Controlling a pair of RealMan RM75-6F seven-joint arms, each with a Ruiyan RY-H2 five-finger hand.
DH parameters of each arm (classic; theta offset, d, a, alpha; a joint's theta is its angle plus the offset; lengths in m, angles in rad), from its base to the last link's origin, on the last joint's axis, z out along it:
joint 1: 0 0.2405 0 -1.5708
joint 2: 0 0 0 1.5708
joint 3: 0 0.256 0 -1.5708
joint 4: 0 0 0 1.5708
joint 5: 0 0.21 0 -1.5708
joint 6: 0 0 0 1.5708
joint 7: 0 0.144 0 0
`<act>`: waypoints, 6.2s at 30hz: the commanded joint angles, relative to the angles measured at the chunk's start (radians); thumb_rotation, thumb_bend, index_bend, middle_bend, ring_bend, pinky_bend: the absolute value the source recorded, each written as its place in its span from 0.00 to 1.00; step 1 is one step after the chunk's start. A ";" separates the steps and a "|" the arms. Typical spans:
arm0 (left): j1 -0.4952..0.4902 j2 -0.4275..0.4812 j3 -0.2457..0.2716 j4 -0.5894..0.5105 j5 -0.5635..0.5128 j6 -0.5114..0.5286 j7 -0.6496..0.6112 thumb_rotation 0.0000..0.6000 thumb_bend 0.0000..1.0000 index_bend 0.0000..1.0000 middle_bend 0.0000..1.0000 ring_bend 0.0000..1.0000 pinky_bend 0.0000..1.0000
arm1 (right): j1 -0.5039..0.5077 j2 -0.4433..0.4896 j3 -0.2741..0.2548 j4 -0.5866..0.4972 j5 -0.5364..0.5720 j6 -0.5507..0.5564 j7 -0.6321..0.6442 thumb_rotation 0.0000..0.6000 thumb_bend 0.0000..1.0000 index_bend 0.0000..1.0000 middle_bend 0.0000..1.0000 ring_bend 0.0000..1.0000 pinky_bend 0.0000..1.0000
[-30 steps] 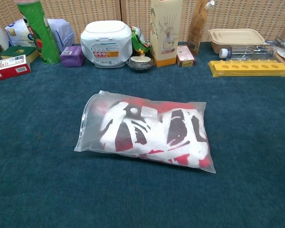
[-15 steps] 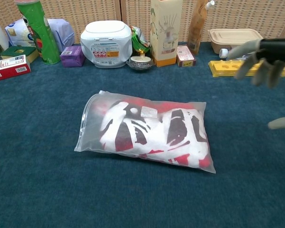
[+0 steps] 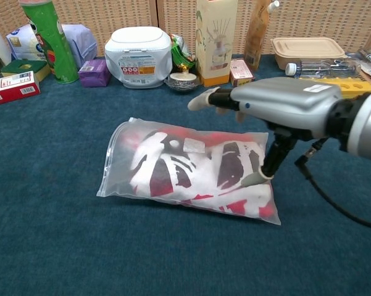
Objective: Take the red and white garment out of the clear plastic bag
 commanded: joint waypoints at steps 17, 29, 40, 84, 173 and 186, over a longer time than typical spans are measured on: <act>0.034 0.018 0.018 0.009 0.002 0.041 -0.034 1.00 0.31 0.41 0.36 0.23 0.28 | 0.100 -0.259 -0.050 0.212 0.055 0.157 -0.240 0.98 0.00 0.00 0.00 0.12 0.19; 0.037 0.020 0.021 0.003 0.002 0.041 -0.028 1.00 0.31 0.41 0.36 0.23 0.28 | 0.160 -0.258 -0.017 0.386 0.010 0.126 -0.210 0.97 0.00 0.00 0.00 0.12 0.16; 0.035 0.020 0.021 -0.001 0.011 0.045 -0.026 1.00 0.31 0.41 0.36 0.23 0.28 | 0.258 -0.011 0.052 0.098 0.319 -0.096 -0.266 0.98 0.00 0.00 0.04 0.15 0.19; 0.022 0.021 0.029 0.031 0.035 0.014 -0.053 1.00 0.30 0.41 0.36 0.28 0.29 | 0.377 -0.037 -0.031 0.245 0.287 -0.120 0.240 0.97 0.22 0.81 0.85 1.00 1.00; -0.825 -0.147 -0.179 -0.148 -0.308 -0.856 -0.179 0.96 0.36 0.53 1.00 1.00 0.91 | 0.198 0.119 -0.050 -0.011 -0.080 -0.056 0.629 0.97 0.22 0.81 0.85 1.00 1.00; -0.835 -0.194 -0.149 -0.095 -0.376 -0.858 -0.169 1.00 0.55 0.76 1.00 1.00 0.94 | 0.189 0.107 -0.055 0.036 -0.112 -0.056 0.695 0.97 0.22 0.81 0.85 1.00 1.00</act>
